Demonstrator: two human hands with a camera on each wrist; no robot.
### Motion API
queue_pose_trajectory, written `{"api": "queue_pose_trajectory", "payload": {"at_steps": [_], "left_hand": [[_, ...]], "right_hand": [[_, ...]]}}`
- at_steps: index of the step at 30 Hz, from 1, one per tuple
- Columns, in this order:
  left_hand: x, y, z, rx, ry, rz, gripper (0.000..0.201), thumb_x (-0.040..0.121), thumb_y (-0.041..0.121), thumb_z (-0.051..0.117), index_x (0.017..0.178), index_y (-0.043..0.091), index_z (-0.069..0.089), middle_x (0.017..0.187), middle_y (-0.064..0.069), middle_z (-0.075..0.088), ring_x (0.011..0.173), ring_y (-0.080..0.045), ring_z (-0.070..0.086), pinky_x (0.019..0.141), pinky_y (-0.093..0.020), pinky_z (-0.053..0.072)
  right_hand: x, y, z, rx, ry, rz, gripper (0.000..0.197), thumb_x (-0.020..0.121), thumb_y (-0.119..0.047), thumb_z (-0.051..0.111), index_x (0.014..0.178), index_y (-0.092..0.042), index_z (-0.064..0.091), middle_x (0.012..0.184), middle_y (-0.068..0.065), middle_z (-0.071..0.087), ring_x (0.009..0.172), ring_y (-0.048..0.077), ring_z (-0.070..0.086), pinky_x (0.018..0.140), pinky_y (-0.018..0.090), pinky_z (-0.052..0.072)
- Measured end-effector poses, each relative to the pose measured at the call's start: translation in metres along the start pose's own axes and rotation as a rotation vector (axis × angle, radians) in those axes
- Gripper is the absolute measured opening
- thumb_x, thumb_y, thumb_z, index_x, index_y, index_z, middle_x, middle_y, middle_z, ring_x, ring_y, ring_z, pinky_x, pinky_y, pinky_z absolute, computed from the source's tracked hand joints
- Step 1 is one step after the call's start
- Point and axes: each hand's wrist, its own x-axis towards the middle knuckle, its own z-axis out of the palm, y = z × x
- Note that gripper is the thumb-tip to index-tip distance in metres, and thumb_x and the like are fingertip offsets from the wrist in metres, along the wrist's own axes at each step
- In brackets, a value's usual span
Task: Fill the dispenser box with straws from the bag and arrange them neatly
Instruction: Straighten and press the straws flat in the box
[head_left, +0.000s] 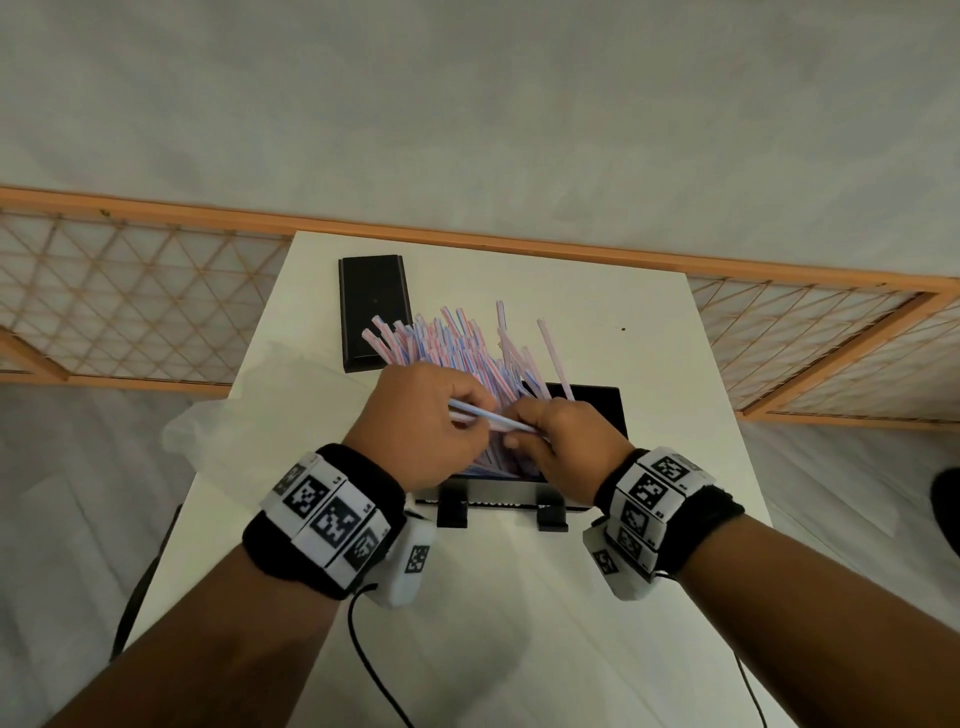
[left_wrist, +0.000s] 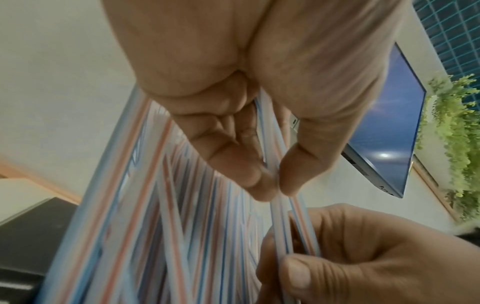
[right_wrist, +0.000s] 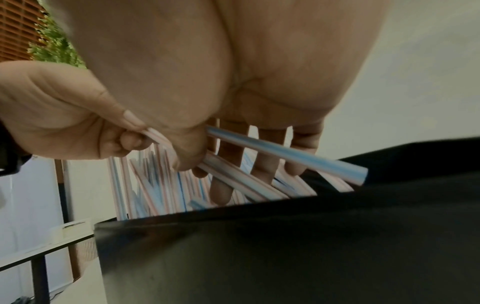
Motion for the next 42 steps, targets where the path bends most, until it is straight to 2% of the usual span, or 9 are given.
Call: {"api": "queue_pose_trajectory", "payload": {"at_steps": [2, 6, 10, 17, 24, 29, 35, 39, 42], "left_hand": [[-0.003, 0.003, 0.001, -0.022, 0.021, -0.007, 0.003, 0.078, 0.022, 0.078, 0.08, 0.022, 0.076, 0.068, 0.009, 0.069, 0.064, -0.007, 0.065, 0.06, -0.024, 0.055], [-0.006, 0.01, 0.011, -0.081, 0.227, 0.006, 0.032, 0.087, 0.046, 0.064, 0.088, 0.014, 0.069, 0.078, 0.005, 0.069, 0.074, -0.011, 0.066, 0.065, -0.024, 0.052], [-0.006, 0.011, 0.022, 0.016, 0.083, 0.038, 0.031, 0.093, 0.04, 0.051, 0.08, 0.014, 0.06, 0.072, 0.003, 0.06, 0.069, -0.016, 0.057, 0.065, -0.036, 0.048], [-0.008, -0.002, 0.017, 0.065, -0.124, -0.018, 0.007, 0.083, 0.016, 0.077, 0.079, 0.017, 0.071, 0.073, 0.006, 0.066, 0.064, -0.008, 0.058, 0.057, -0.013, 0.04], [-0.009, -0.001, 0.026, 0.261, -0.121, 0.018, 0.014, 0.086, 0.015, 0.072, 0.1, 0.011, 0.073, 0.092, -0.005, 0.066, 0.085, -0.024, 0.062, 0.075, -0.039, 0.052], [-0.004, 0.007, 0.033, 0.281, -0.048, 0.111, 0.02, 0.082, 0.012, 0.076, 0.102, 0.008, 0.075, 0.093, -0.007, 0.067, 0.089, -0.027, 0.062, 0.077, -0.044, 0.054], [-0.004, 0.027, 0.051, 0.143, -0.163, 0.138, 0.022, 0.081, 0.016, 0.074, 0.1, 0.009, 0.064, 0.088, -0.006, 0.062, 0.077, -0.026, 0.058, 0.068, -0.042, 0.052], [0.006, 0.05, 0.073, 0.073, -0.298, 0.111, 0.036, 0.083, 0.026, 0.077, 0.113, 0.014, 0.061, 0.098, 0.001, 0.061, 0.075, -0.013, 0.051, 0.072, -0.031, 0.048], [0.014, 0.067, 0.091, 0.096, -0.356, 0.122, 0.053, 0.083, 0.035, 0.079, 0.128, 0.018, 0.058, 0.103, 0.005, 0.055, 0.081, -0.01, 0.046, 0.076, -0.025, 0.043]], "right_hand": [[0.001, -0.001, 0.002, 0.037, -0.007, -0.017, 0.011, 0.097, -0.019, 0.057, 0.086, -0.021, 0.056, 0.066, -0.009, 0.052, 0.061, 0.009, 0.047, 0.06, 0.028, 0.034], [0.0, -0.005, 0.008, 0.083, -0.032, -0.052, 0.014, 0.101, -0.02, 0.048, 0.109, -0.017, 0.06, 0.079, -0.011, 0.057, 0.07, 0.002, 0.052, 0.067, 0.025, 0.041], [-0.005, -0.016, 0.017, 0.243, -0.117, -0.073, 0.031, 0.102, -0.027, 0.039, 0.131, -0.027, 0.051, 0.12, -0.005, 0.065, 0.109, 0.01, 0.062, 0.093, 0.029, 0.051], [-0.009, -0.002, 0.024, 0.072, -0.022, -0.04, 0.023, 0.096, -0.031, 0.055, 0.1, -0.01, 0.063, 0.09, 0.004, 0.061, 0.081, 0.018, 0.053, 0.072, 0.03, 0.04], [-0.012, -0.026, -0.006, -0.095, 0.002, -0.015, 0.051, 0.087, -0.028, 0.071, 0.132, -0.011, 0.055, 0.12, 0.01, 0.061, 0.111, 0.026, 0.055, 0.093, 0.033, 0.044], [-0.019, -0.054, -0.048, -0.128, 0.108, -0.062, 0.03, 0.083, -0.02, 0.073, 0.111, -0.013, 0.067, 0.101, 0.005, 0.064, 0.09, 0.021, 0.06, 0.079, 0.031, 0.047], [-0.054, -0.067, -0.105, -0.102, 0.329, -0.047, 0.023, 0.081, -0.027, 0.067, 0.102, -0.018, 0.071, 0.096, -0.008, 0.066, 0.088, 0.004, 0.059, 0.08, 0.009, 0.041], [-0.076, -0.052, -0.127, -0.034, 0.437, 0.044, 0.016, 0.085, -0.02, 0.067, 0.1, -0.022, 0.071, 0.097, -0.009, 0.067, 0.092, 0.006, 0.064, 0.086, 0.03, 0.053], [-0.08, -0.035, -0.126, -0.003, 0.433, 0.136, 0.014, 0.087, -0.012, 0.068, 0.097, -0.021, 0.071, 0.095, -0.009, 0.068, 0.09, 0.004, 0.063, 0.085, 0.03, 0.053]]}}
